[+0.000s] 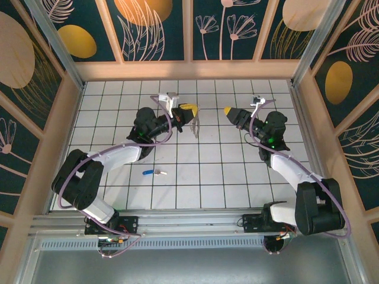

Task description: Put the keys on the keyring

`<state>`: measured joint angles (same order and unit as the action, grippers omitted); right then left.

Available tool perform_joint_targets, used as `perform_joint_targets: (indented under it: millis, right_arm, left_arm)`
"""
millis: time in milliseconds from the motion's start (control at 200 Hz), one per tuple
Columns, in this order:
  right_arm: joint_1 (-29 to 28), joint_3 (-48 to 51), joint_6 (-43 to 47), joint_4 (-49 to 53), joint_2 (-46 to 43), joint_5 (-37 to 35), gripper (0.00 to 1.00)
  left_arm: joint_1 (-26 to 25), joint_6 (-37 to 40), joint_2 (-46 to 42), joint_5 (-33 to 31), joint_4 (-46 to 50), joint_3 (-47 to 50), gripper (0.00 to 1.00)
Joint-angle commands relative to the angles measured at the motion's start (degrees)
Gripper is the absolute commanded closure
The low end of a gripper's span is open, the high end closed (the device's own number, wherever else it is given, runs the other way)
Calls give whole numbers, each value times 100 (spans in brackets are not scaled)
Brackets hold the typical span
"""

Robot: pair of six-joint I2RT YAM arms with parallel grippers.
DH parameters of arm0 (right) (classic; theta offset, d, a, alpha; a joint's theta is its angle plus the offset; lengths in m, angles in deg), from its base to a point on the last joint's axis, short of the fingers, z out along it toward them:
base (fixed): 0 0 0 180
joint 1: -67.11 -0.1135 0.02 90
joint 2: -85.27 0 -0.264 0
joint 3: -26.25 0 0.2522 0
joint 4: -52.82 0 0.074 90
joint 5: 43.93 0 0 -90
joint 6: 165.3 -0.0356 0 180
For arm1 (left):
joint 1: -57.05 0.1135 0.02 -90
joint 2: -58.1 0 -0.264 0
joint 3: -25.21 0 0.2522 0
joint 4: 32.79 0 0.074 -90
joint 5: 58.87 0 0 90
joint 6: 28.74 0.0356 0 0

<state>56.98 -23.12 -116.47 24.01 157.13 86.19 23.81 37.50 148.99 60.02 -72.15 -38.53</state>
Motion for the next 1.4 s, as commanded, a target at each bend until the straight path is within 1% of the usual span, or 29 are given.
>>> perform_joint_targets:
  millis: [0, 95, 200, 395, 506, 701, 721, 786, 811, 886, 1021, 1146, 1396]
  right_arm:
    - [-38, -86, 288, -141, 101, 145, 66]
    - [-74, -162, 513, -190, 225, 327, 64]
    - [-76, -224, 633, -387, 358, 645, 62]
    - [-72, -353, 671, -692, 395, 980, 61]
    - [-86, -432, 587, -821, 371, 1124, 61]
    - [-223, -481, 505, -868, 219, 1282, 61]
    - [-226, -481, 504, -867, 195, 1302, 61]
    - [-273, -477, 520, -861, 111, 1368, 61]
    - [-278, -481, 535, -852, 81, 1397, 60]
    - [-319, -487, 577, -813, -6, 1483, 60]
    - [-363, -485, 609, -751, -131, 1578, 61]
    - [-397, -521, 628, -666, -198, 1574, 61]
    - [-549, -591, 610, -666, -106, 1447, 64]
  left_arm:
    - [-16, 299, -124, -60, -803, 110, 100]
    - [-16, 345, -75, 95, -1153, 197, 100]
    - [-16, 313, 27, 447, -1337, 130, 100]
    - [-16, -26, 238, 953, -1507, -95, 100]
    - [-14, -483, 418, 1253, -1678, -256, 100]
    - [-16, -1671, 693, 1590, -2061, -533, 100]
    - [-16, -1801, 853, 1612, -2100, -539, 100]
    - [-15, -2114, 974, 1871, -2225, -542, 100]
    - [-16, -2249, 1017, 1947, -2231, -725, 100]
    - [-16, -2485, 1097, 2163, -2211, -846, 100]
    - [-16, -2459, 1037, 2194, -2138, -832, 100]
    - [-16, -2305, 932, 2171, -1838, -840, 100]
    - [-14, -2325, 862, 2165, -1800, -806, 100]
